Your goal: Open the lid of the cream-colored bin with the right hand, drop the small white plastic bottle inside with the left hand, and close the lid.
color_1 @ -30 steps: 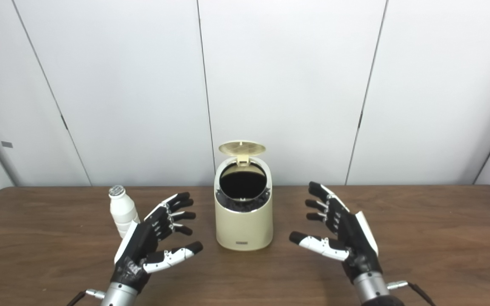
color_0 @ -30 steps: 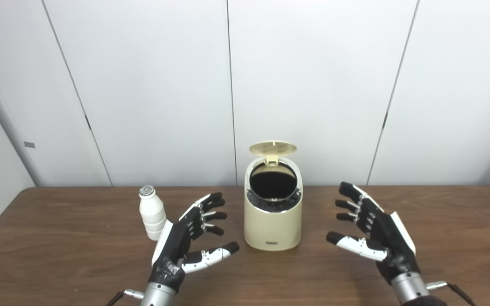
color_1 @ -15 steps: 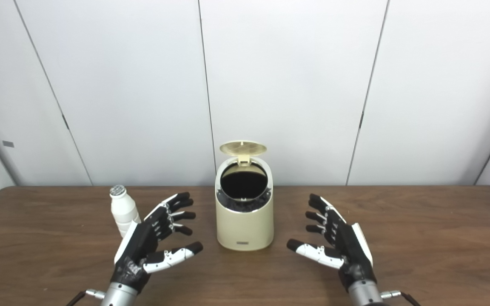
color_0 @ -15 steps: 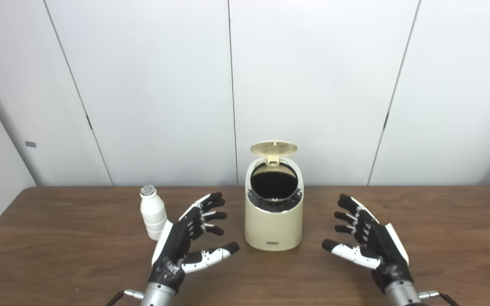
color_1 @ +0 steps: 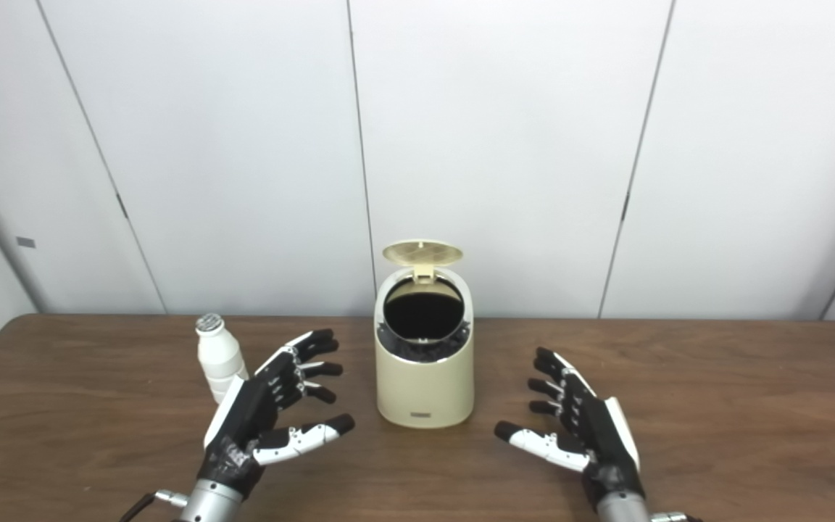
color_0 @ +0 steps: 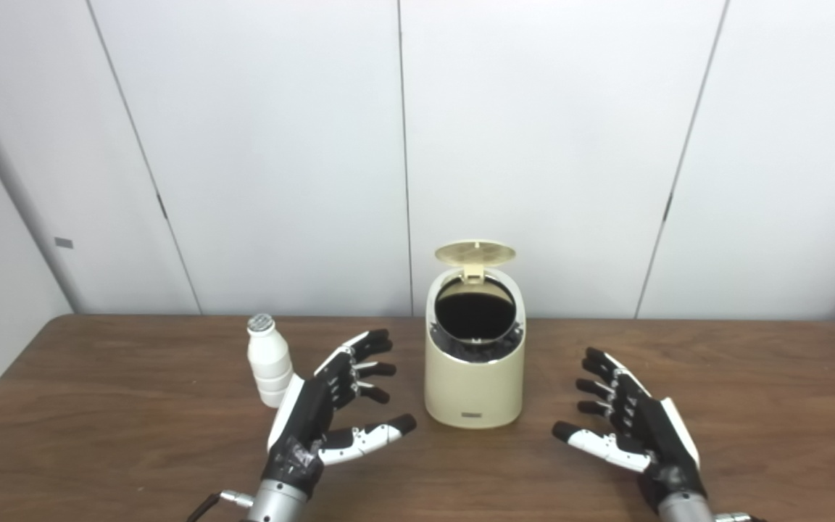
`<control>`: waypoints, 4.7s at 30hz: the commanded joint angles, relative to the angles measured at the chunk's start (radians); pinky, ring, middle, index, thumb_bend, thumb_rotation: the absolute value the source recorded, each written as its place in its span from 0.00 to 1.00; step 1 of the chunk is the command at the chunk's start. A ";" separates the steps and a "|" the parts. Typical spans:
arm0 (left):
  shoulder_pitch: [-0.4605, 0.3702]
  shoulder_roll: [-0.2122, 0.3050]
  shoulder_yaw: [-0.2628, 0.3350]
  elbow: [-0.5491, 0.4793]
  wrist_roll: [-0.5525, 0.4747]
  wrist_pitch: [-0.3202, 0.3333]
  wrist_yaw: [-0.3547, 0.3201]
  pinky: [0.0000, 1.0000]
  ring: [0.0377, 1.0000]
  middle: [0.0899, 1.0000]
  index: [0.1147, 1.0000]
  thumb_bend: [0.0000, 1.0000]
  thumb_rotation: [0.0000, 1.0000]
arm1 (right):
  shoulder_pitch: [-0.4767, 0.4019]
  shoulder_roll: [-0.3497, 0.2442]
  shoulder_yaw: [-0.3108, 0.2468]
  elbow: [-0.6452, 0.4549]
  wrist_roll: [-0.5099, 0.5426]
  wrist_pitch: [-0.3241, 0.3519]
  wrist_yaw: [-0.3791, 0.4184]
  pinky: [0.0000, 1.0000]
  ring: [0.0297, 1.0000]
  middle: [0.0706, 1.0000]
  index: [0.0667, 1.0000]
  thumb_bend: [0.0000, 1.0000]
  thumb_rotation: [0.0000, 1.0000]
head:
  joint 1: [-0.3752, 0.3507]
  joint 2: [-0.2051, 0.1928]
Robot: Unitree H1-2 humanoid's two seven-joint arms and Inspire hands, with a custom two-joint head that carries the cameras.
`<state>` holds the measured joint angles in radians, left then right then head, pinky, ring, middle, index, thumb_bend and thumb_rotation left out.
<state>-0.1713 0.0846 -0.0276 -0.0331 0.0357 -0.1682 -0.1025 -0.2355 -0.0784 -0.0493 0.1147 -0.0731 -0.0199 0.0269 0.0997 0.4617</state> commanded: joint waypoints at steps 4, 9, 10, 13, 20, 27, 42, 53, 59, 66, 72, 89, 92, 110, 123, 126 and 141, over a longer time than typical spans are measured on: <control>0.034 0.039 0.028 -0.106 0.027 -0.004 0.018 0.57 0.69 0.79 0.80 0.71 0.05 | -0.033 -0.005 -0.002 -0.021 0.016 -0.049 -0.008 0.71 0.80 0.86 0.86 0.81 0.25 | 0.028 -0.006; 0.097 0.057 0.070 -0.168 0.052 0.010 0.039 0.55 0.63 0.71 0.75 0.68 0.00 | -0.028 -0.017 -0.004 -0.031 0.028 -0.048 0.002 0.72 0.81 0.87 0.87 0.78 0.21 | 0.075 -0.009; 0.109 0.058 0.079 -0.176 0.060 0.012 0.047 0.55 0.63 0.71 0.74 0.69 0.00 | -0.026 -0.021 -0.004 -0.035 0.033 -0.050 0.006 0.72 0.81 0.87 0.87 0.78 0.21 | 0.087 -0.010; 0.143 0.056 0.111 -0.195 0.085 0.008 0.083 0.53 0.60 0.66 0.71 0.70 0.00 | -0.022 -0.032 -0.004 -0.040 0.043 -0.050 0.015 0.74 0.82 0.89 0.88 0.76 0.21 | 0.111 -0.010; 0.172 -0.009 0.180 -0.183 0.196 -0.017 0.238 0.47 0.55 0.59 0.62 0.70 0.00 | -0.020 -0.045 -0.004 -0.056 0.039 -0.041 0.010 0.76 0.84 0.90 0.90 0.74 0.17 | 0.143 -0.008; 0.146 -0.045 0.241 -0.119 0.321 -0.022 0.401 0.52 0.62 0.67 0.66 0.69 0.00 | -0.017 -0.044 -0.002 -0.070 0.043 -0.036 0.010 0.73 0.83 0.89 0.89 0.72 0.13 | 0.148 -0.009; 0.046 0.041 0.246 0.006 0.324 0.060 0.409 0.74 0.83 0.86 0.89 0.74 0.02 | -0.013 -0.052 0.001 -0.081 0.048 -0.032 0.014 0.72 0.82 0.89 0.89 0.73 0.14 | 0.150 -0.006; -0.029 0.103 0.215 0.115 0.298 0.073 0.387 0.69 0.76 0.77 0.79 0.82 0.03 | -0.007 -0.053 0.005 -0.097 0.043 -0.018 0.015 0.70 0.82 0.89 0.89 0.72 0.15 | 0.142 -0.001; -0.064 0.119 0.205 0.166 0.289 0.085 0.381 0.65 0.73 0.75 0.78 0.83 0.05 | -0.001 -0.047 0.005 -0.115 0.044 -0.008 0.012 0.71 0.82 0.89 0.89 0.72 0.15 | 0.136 0.003; -0.095 0.114 0.201 0.213 0.274 0.105 0.386 0.64 0.72 0.74 0.76 0.84 0.04 | 0.002 -0.042 0.007 -0.129 0.043 0.001 0.010 0.71 0.82 0.89 0.89 0.72 0.13 | 0.126 0.002; -0.120 0.117 0.187 0.263 0.274 0.079 0.394 0.62 0.71 0.74 0.76 0.82 0.01 | 0.003 -0.039 0.010 -0.134 0.035 0.010 0.005 0.71 0.81 0.88 0.88 0.74 0.16 | 0.118 0.004; -0.180 0.133 0.150 0.360 0.282 0.040 0.417 0.62 0.70 0.72 0.75 0.83 0.02 | 0.011 -0.028 0.016 -0.154 0.035 0.024 0.010 0.70 0.81 0.89 0.88 0.74 0.16 | 0.099 0.007; -0.188 0.130 0.145 0.368 0.279 0.047 0.419 0.63 0.70 0.72 0.75 0.82 0.01 | 0.012 -0.029 0.018 -0.154 0.035 0.020 0.012 0.69 0.81 0.88 0.88 0.75 0.17 | 0.094 0.010; -0.228 0.120 0.110 0.447 0.273 0.008 0.442 0.60 0.68 0.71 0.74 0.81 0.02 | 0.023 -0.028 0.023 -0.181 0.027 0.045 0.009 0.68 0.80 0.88 0.88 0.75 0.18 | 0.085 0.018; -0.275 0.105 0.107 0.559 0.299 -0.122 0.560 0.36 0.40 0.41 0.45 0.51 0.00 | 0.031 -0.023 0.026 -0.207 0.030 0.069 0.009 0.68 0.80 0.88 0.87 0.75 0.17 | 0.084 0.025; -0.276 0.109 0.102 0.565 0.305 -0.131 0.566 0.36 0.40 0.41 0.44 0.50 0.00 | 0.030 -0.023 0.024 -0.205 0.035 0.070 0.010 0.69 0.80 0.89 0.88 0.75 0.19 | 0.083 0.026; -0.238 0.103 0.078 0.464 0.348 -0.238 0.599 0.35 0.38 0.43 0.45 0.50 0.00 | 0.020 -0.015 0.036 -0.172 0.018 0.043 0.002 0.70 0.78 0.87 0.87 0.76 0.17 | 0.053 0.006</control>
<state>-0.4006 0.1906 0.0583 0.4781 0.3601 -0.3410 0.4709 -0.1860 -0.0980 -0.0142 -0.0498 -0.0566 0.0688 0.0364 0.1565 0.4694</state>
